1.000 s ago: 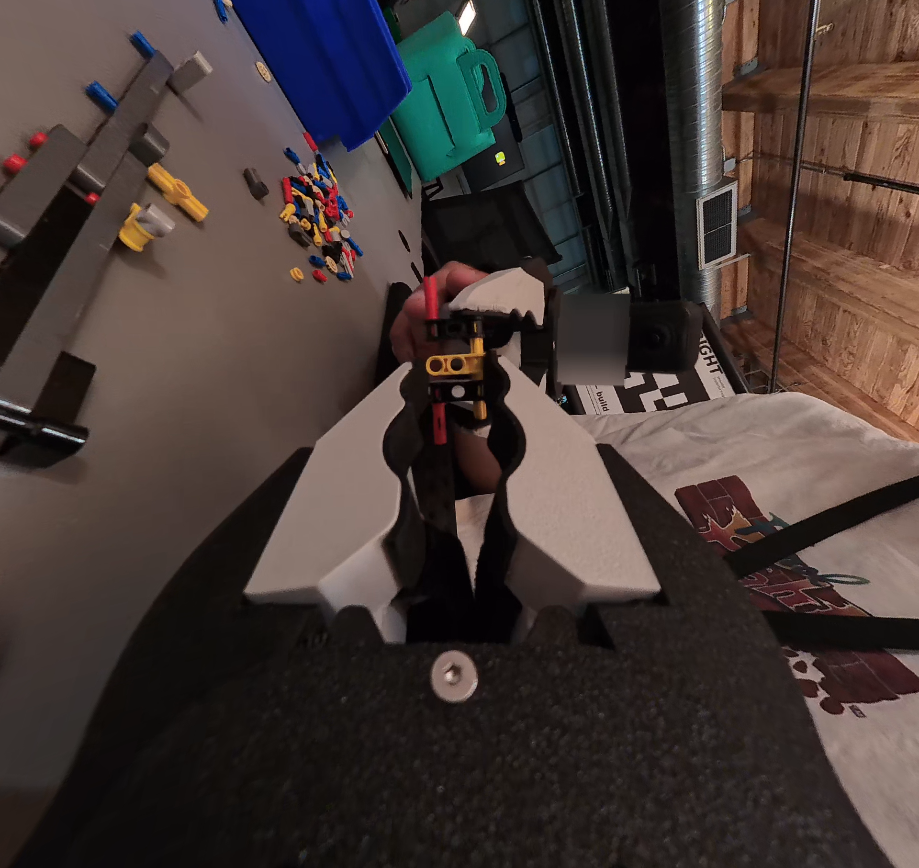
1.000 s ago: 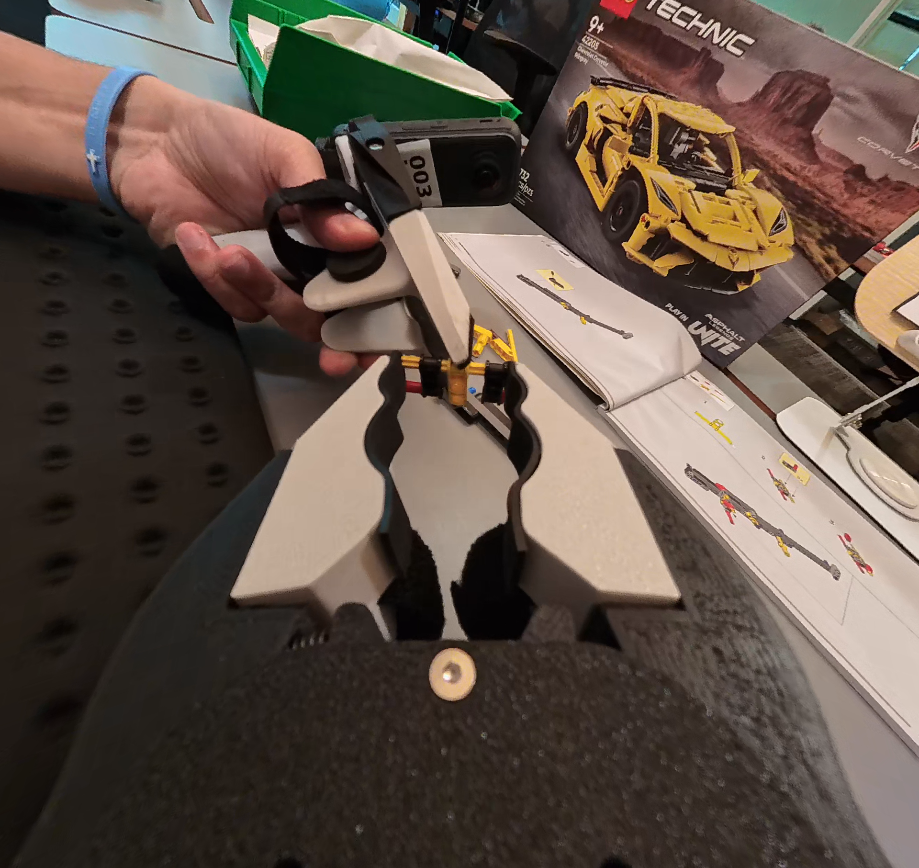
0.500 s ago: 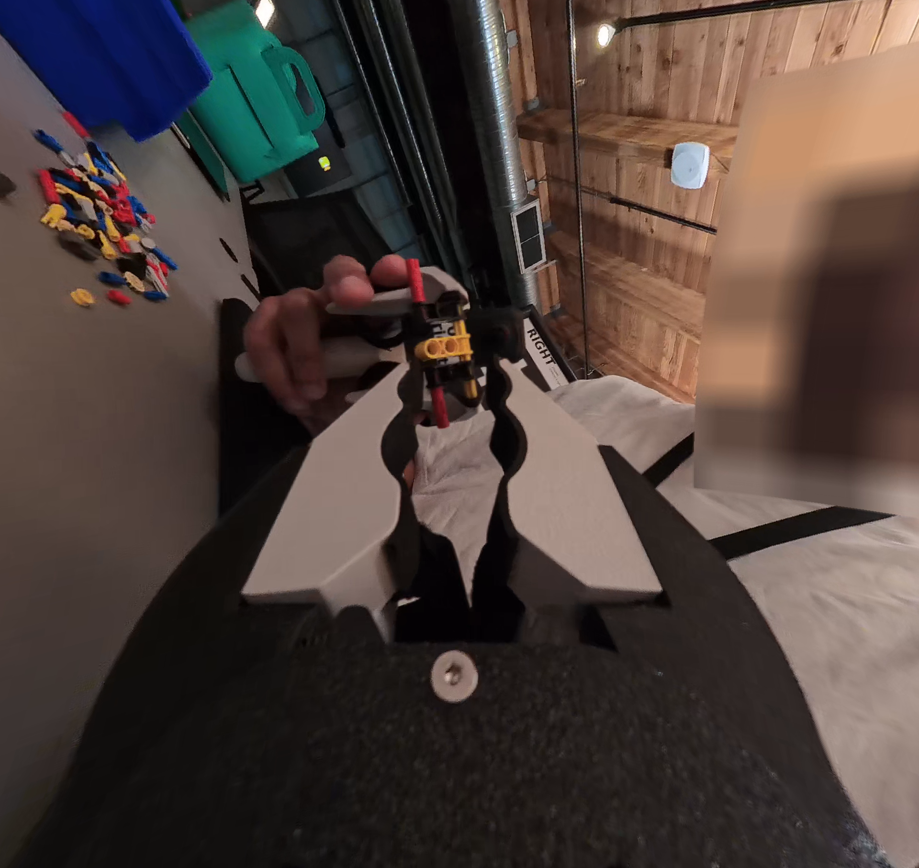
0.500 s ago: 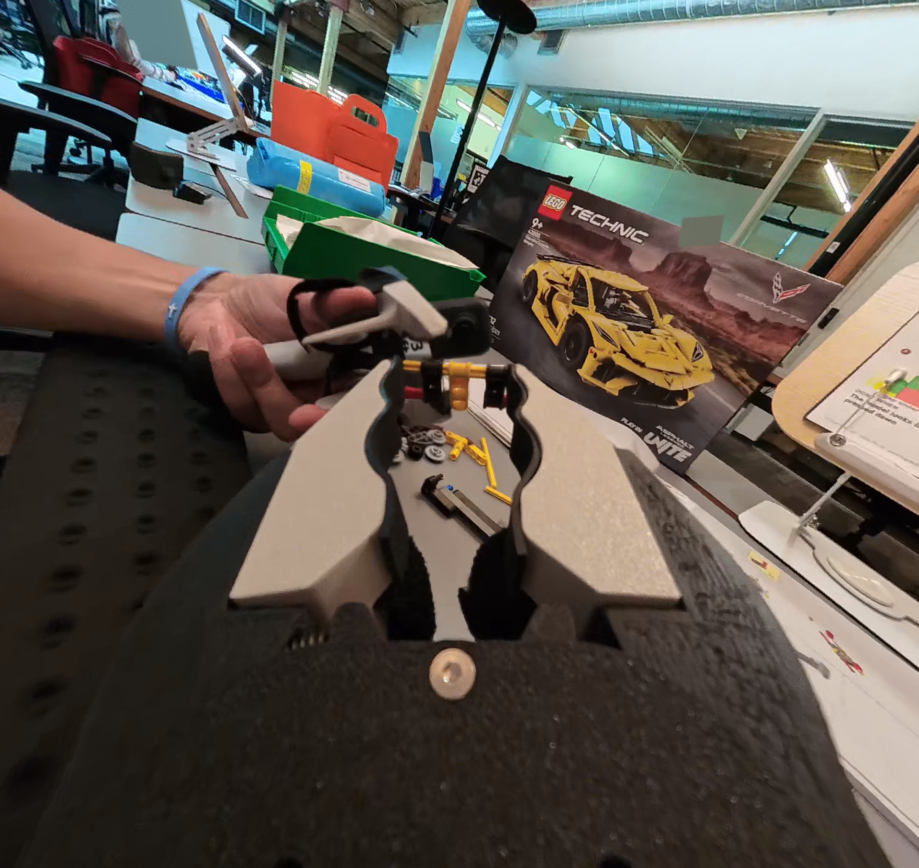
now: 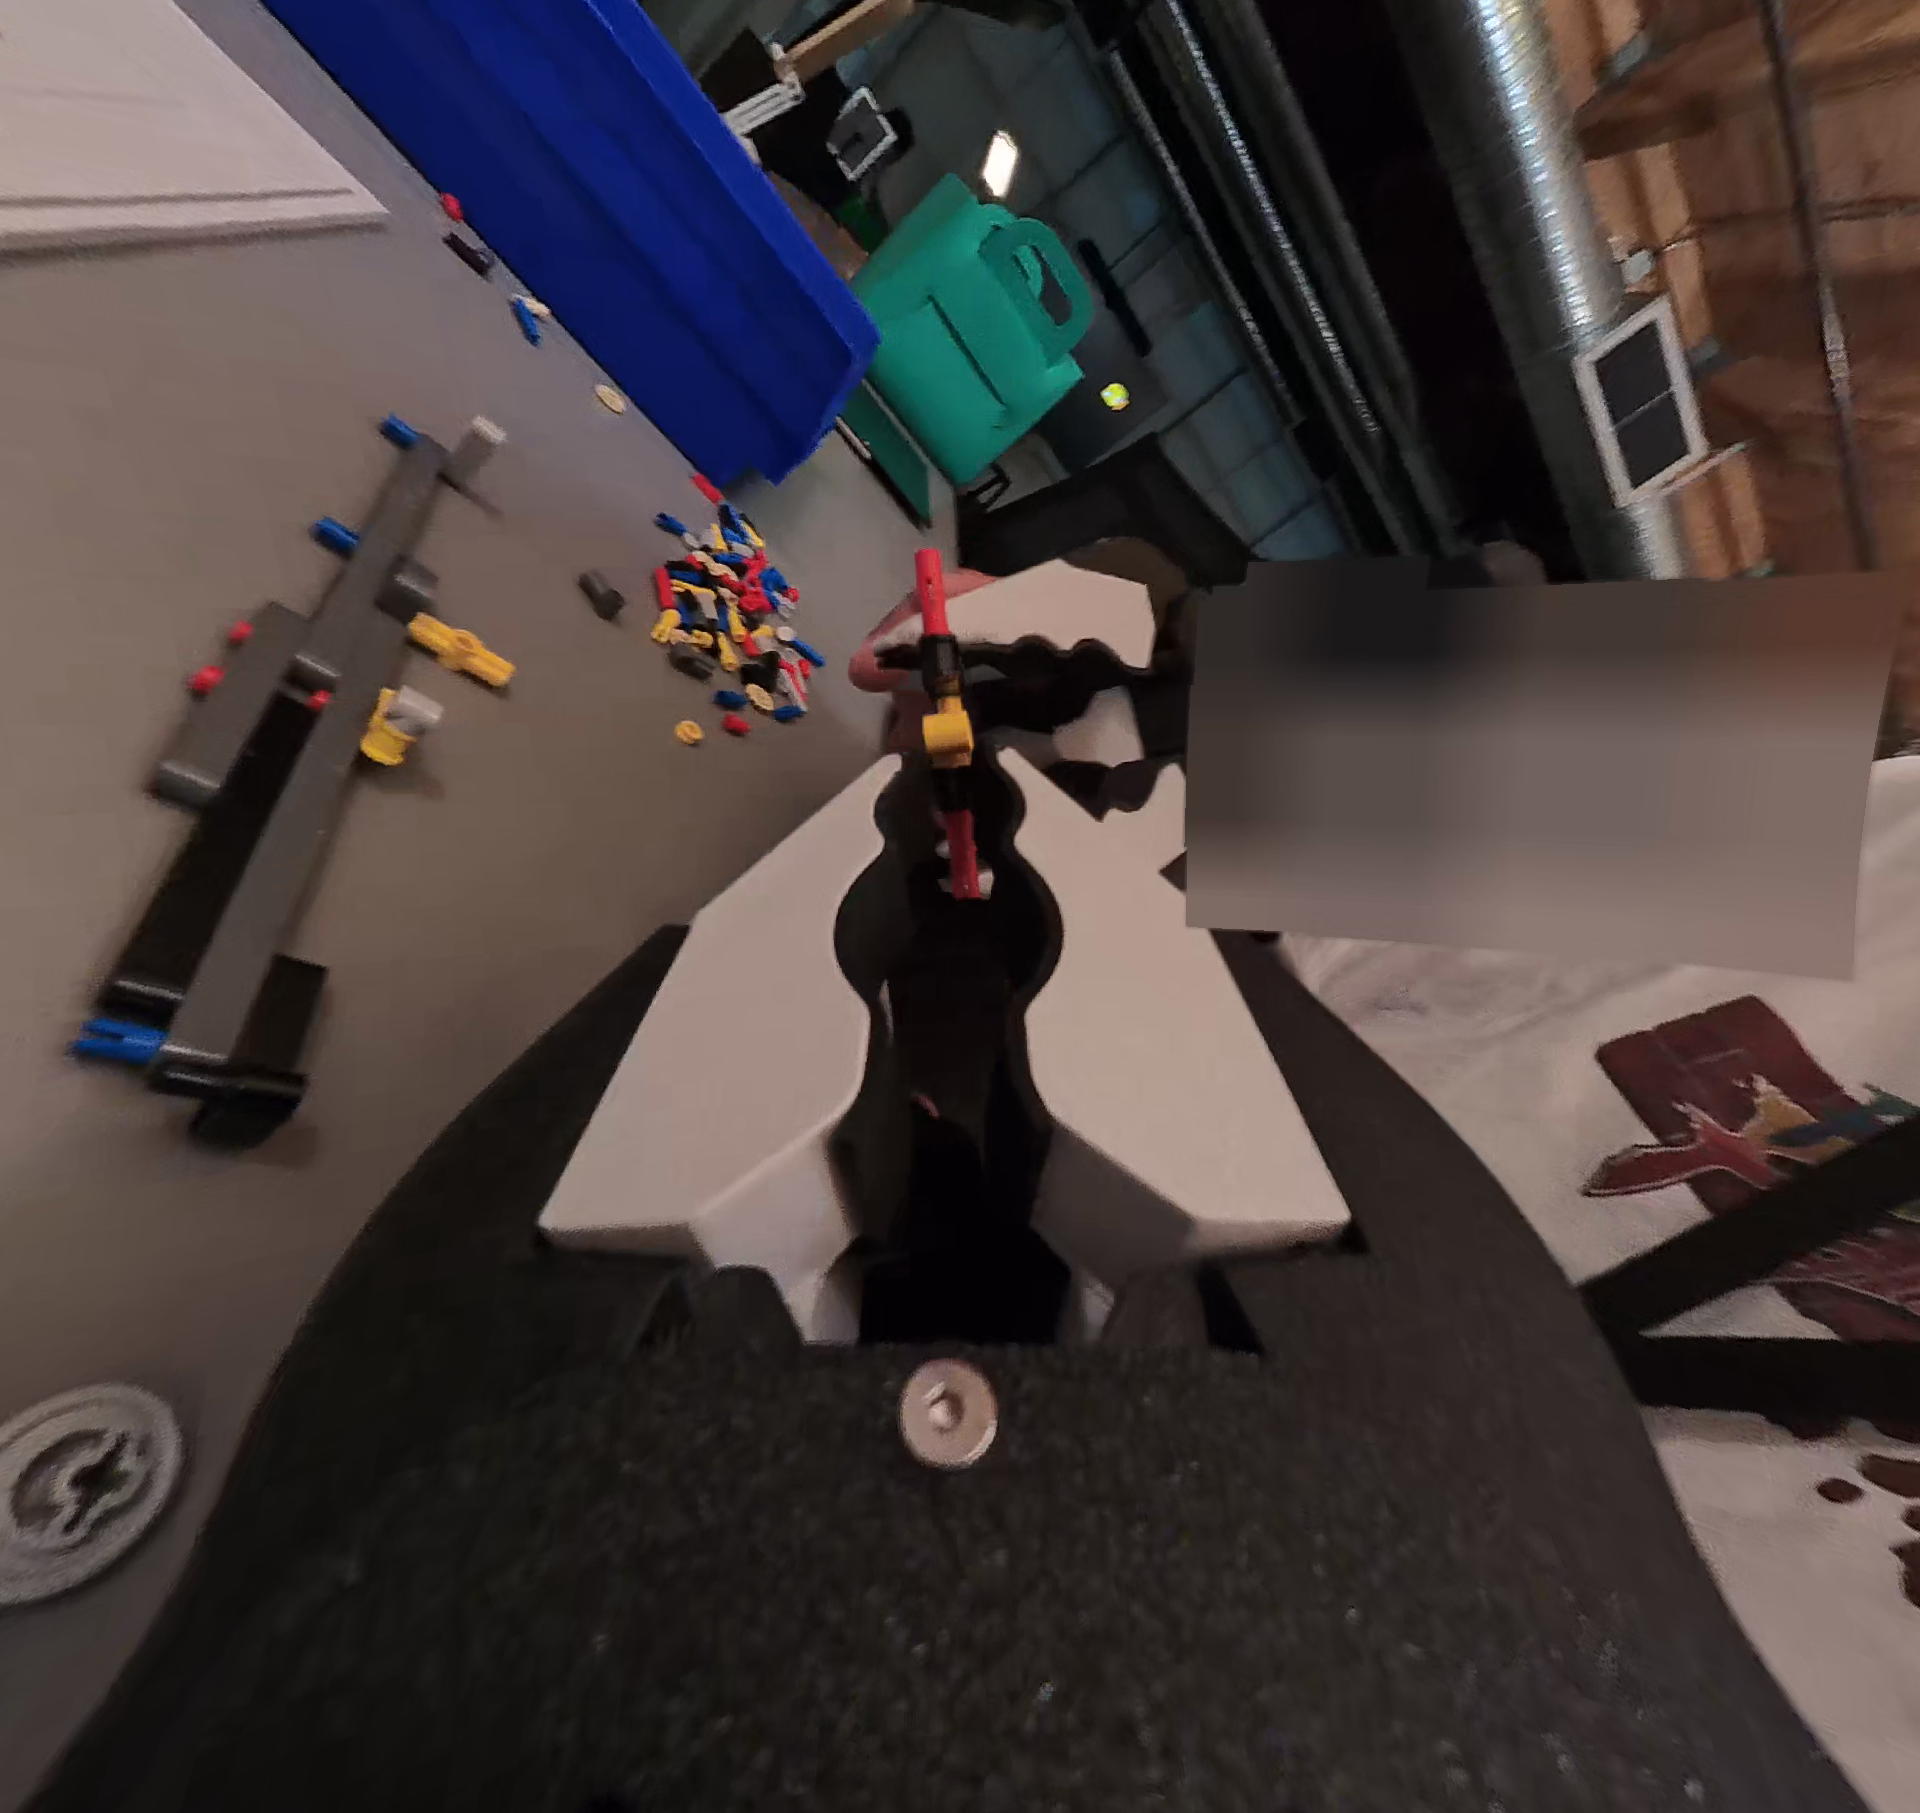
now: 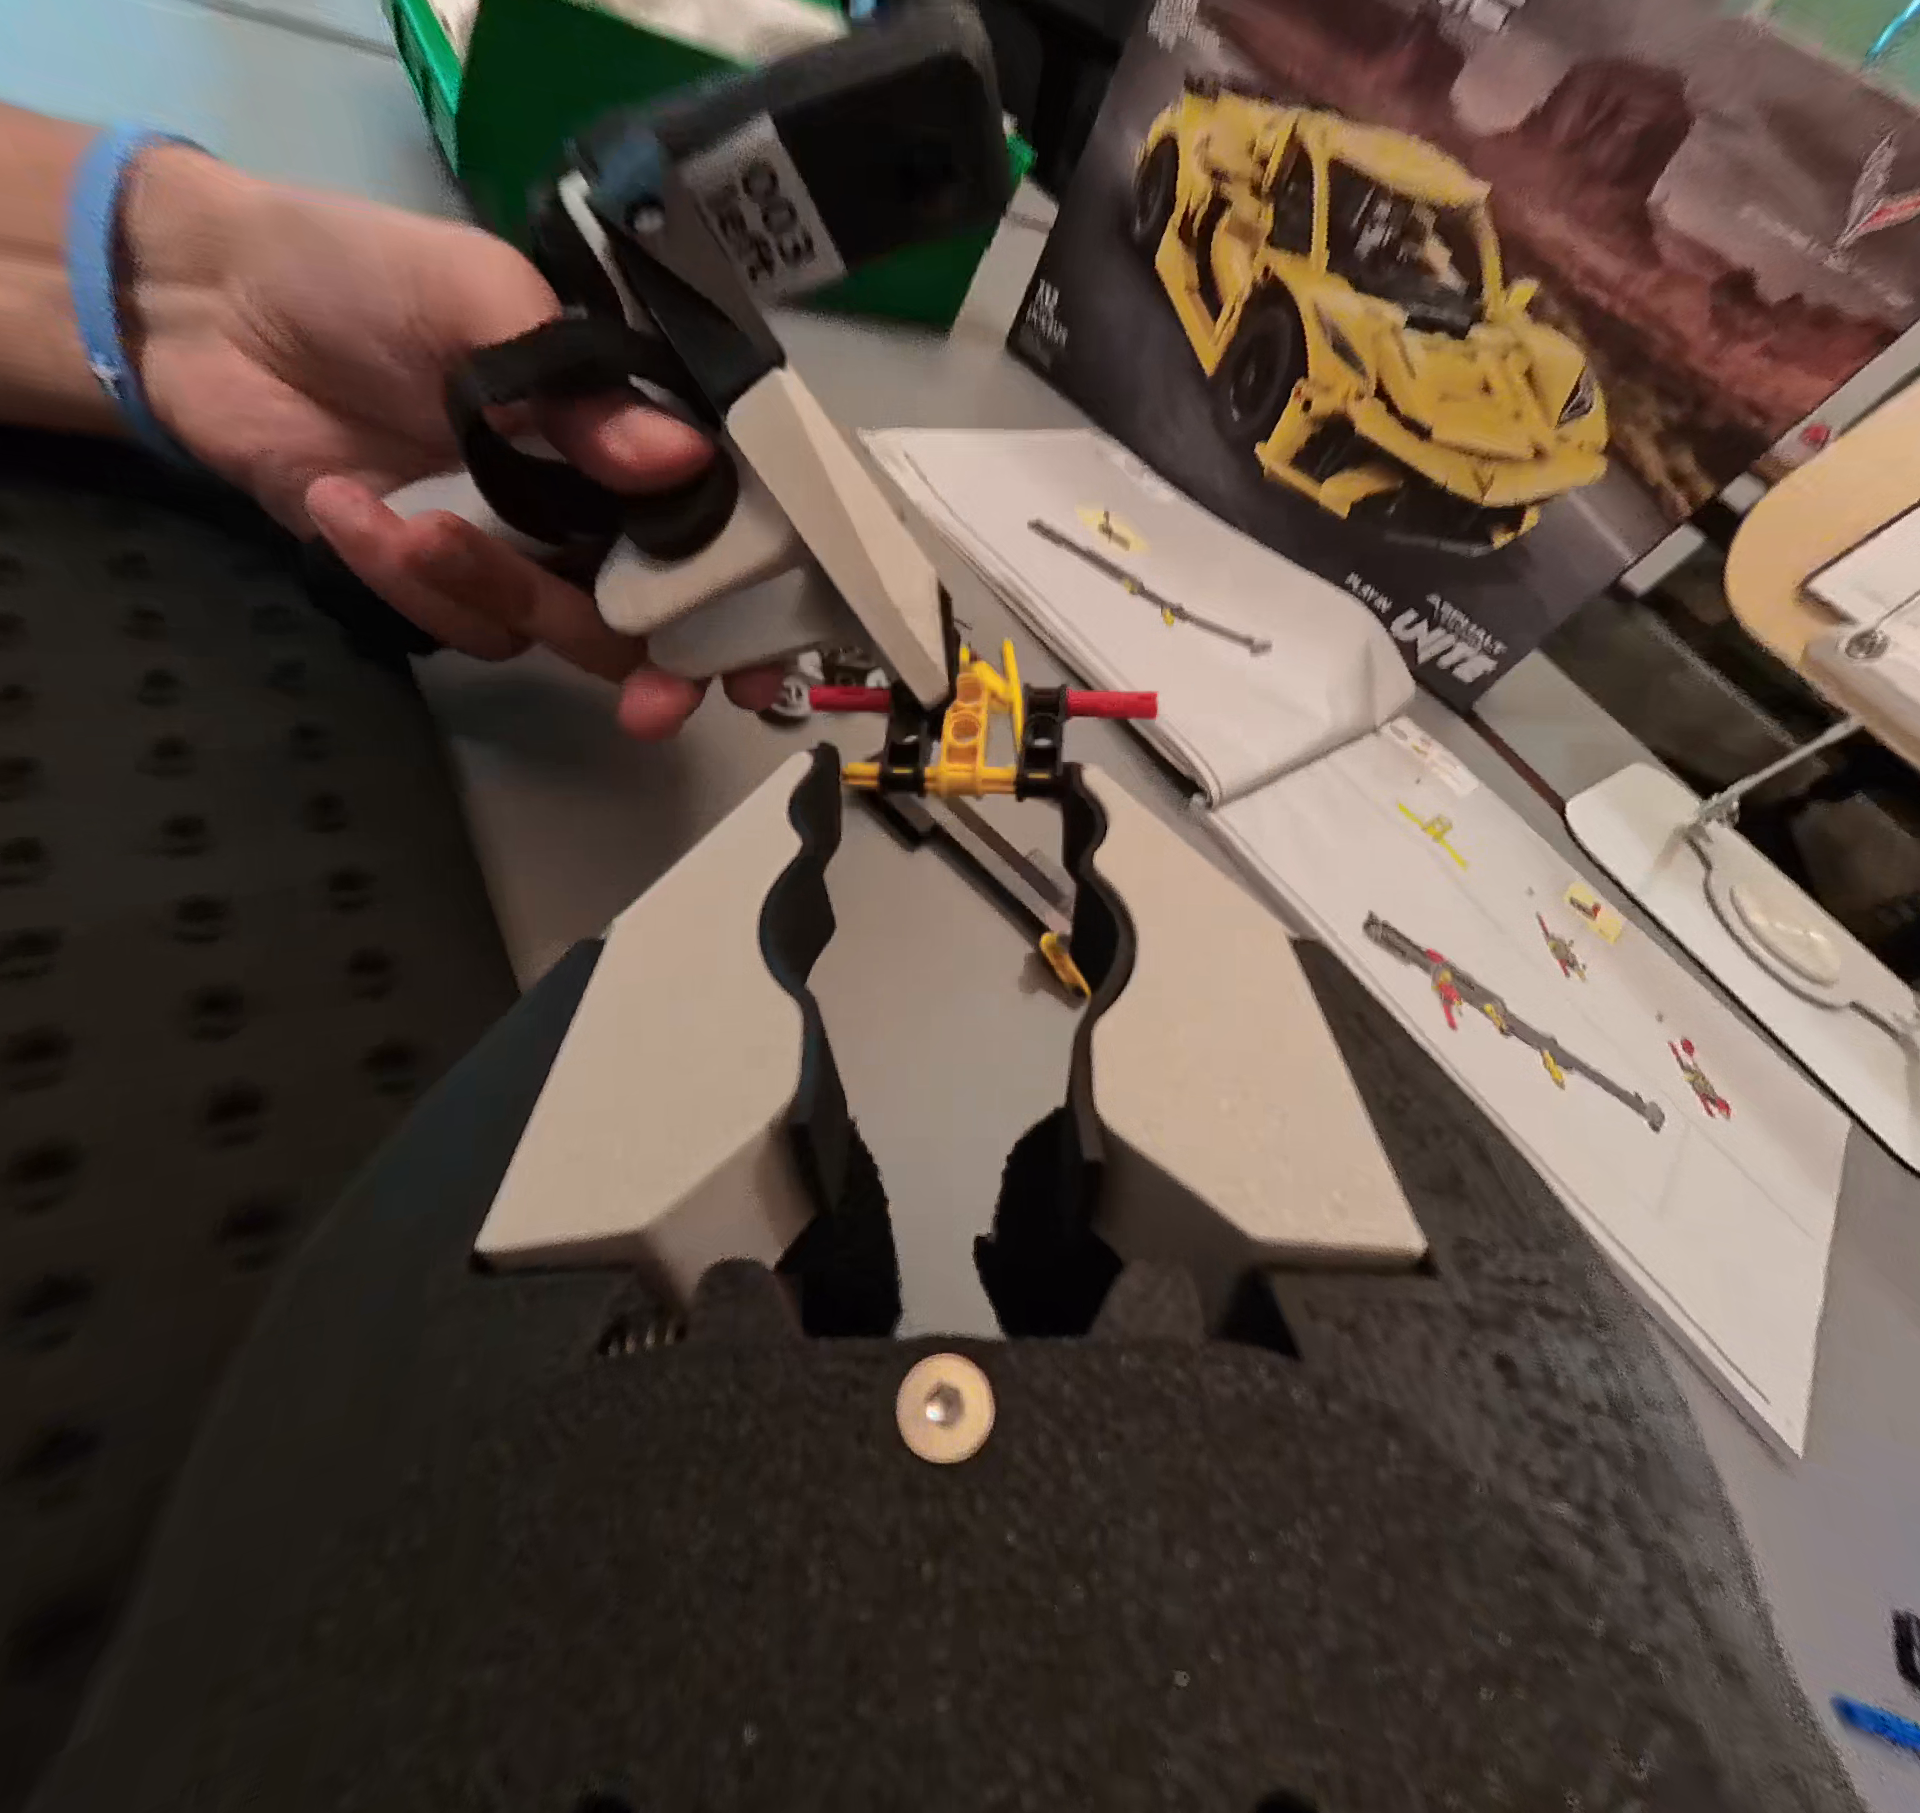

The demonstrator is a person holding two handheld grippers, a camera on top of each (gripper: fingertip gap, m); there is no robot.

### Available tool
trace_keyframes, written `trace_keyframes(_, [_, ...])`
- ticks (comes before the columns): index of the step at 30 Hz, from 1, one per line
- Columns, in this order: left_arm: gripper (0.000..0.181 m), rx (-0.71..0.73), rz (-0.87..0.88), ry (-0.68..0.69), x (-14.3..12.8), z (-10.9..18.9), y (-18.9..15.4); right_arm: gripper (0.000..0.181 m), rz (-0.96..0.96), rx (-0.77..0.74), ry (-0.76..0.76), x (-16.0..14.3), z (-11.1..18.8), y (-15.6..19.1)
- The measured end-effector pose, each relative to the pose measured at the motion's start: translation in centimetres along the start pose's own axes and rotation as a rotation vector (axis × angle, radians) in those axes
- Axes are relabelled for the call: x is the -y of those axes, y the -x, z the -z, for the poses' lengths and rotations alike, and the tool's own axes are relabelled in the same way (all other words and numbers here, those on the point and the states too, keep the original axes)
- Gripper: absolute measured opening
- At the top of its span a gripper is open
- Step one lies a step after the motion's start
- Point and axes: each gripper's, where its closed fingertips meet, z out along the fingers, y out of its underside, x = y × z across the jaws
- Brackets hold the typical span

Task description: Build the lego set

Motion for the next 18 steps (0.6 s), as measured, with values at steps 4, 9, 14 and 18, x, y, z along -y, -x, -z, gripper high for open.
trace_keyframes(4, [0.005,0.095,-0.067,0.017,-0.1,0.0,0.8,0.042,0.089,-0.053,0.139,-0.7,-0.6,-0.2])
trace_keyframes(9, [0.006,0.148,-0.084,0.033,-0.4,0.1,1.4,0.042,0.188,-0.104,0.247,-1.3,-1.0,-0.3])
trace_keyframes(14, [0.006,0.172,-0.112,0.031,-0.3,0.2,1.4,0.042,0.229,-0.122,0.289,-1.2,-1.1,-0.4])
trace_keyframes(18, [0.006,0.179,-0.107,0.018,-0.1,0.3,1.6,0.04,0.187,-0.111,0.257,-0.3,-1.1,-0.5])
